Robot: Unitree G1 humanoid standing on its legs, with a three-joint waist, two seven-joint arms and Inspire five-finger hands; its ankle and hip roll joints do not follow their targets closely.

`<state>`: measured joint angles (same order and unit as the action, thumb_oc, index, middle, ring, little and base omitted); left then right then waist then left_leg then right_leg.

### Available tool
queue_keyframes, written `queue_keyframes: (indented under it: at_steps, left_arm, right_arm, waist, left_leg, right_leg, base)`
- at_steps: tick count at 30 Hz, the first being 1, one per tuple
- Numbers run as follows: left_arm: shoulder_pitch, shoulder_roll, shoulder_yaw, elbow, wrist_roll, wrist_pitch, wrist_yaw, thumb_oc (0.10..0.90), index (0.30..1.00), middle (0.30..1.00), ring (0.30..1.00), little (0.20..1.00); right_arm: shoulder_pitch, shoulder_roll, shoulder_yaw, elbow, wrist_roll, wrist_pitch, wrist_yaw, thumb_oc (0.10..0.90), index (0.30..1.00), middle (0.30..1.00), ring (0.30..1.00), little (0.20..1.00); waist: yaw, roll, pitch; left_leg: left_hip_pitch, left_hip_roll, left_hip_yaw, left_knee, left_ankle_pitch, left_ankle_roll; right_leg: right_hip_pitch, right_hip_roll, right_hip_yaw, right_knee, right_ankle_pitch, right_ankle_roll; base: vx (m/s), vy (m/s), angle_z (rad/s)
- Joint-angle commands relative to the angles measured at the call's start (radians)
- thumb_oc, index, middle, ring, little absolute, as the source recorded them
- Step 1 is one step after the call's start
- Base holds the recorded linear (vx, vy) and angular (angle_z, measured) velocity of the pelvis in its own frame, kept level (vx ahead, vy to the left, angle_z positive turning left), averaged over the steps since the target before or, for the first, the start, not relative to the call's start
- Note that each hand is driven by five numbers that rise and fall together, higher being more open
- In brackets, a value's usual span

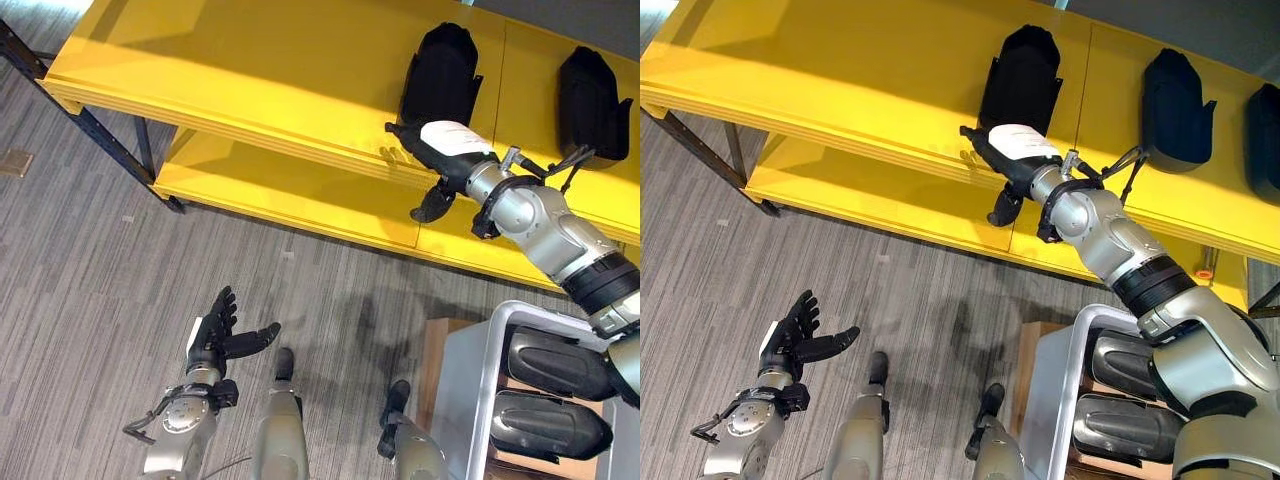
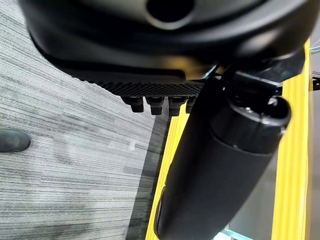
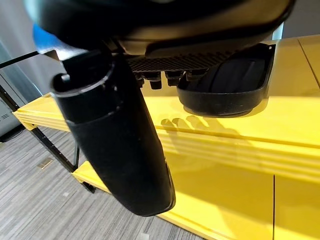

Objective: Move parts from the plastic box to the shelf.

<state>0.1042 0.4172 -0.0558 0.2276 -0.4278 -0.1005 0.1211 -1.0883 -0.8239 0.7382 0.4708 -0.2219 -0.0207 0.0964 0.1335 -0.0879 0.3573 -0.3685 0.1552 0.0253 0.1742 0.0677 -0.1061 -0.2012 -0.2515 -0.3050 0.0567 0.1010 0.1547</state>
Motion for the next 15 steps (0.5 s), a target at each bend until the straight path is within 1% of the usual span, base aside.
queue_keyframes:
  at_steps: [1, 7, 15]
  left_arm:
    - [0.014, 0.066, -0.001, -0.094, -0.023, -0.082, 0.011, 0.9, 1.0, 1.0, 1.0, 1.0]
    - [0.01, 0.07, 0.0, -0.093, -0.027, -0.083, 0.013, 0.9, 1.0, 1.0, 1.0, 1.0]
    - [-0.004, 0.076, -0.013, -0.104, -0.028, -0.086, 0.015, 0.9, 1.0, 1.0, 1.0, 1.0]
  right_arm:
    - [-0.165, -0.031, -0.004, 0.002, 0.035, -0.017, -0.057, 0.9, 1.0, 1.0, 1.0, 1.0]
    - [-0.188, -0.028, 0.006, 0.028, 0.031, -0.013, -0.062, 0.9, 1.0, 1.0, 1.0, 1.0]
    - [-0.174, 0.005, -0.012, 0.093, 0.026, -0.006, -0.075, 0.9, 1.0, 1.0, 1.0, 1.0]
  waist:
    - [0.008, -0.006, -0.044]
    - [0.011, -0.005, -0.035]
    - [0.009, 0.009, -0.018]
  left_leg:
    - [0.016, 0.041, -0.04, 0.023, -0.084, -0.017]
    - [0.007, 0.041, -0.04, 0.024, -0.082, -0.017]
    - [-0.011, 0.039, -0.039, 0.047, -0.089, -0.015]
  right_leg:
    - [-0.053, -0.059, 0.061, 0.132, -0.056, 0.018]
    - [-0.064, -0.057, 0.065, 0.134, -0.055, 0.018]
    - [-0.085, -0.056, 0.073, 0.154, -0.059, 0.014]
  base:
    - [0.0, 0.0, 0.0]
    - [0.0, 0.0, 0.0]
    - [0.0, 0.002, -0.01]
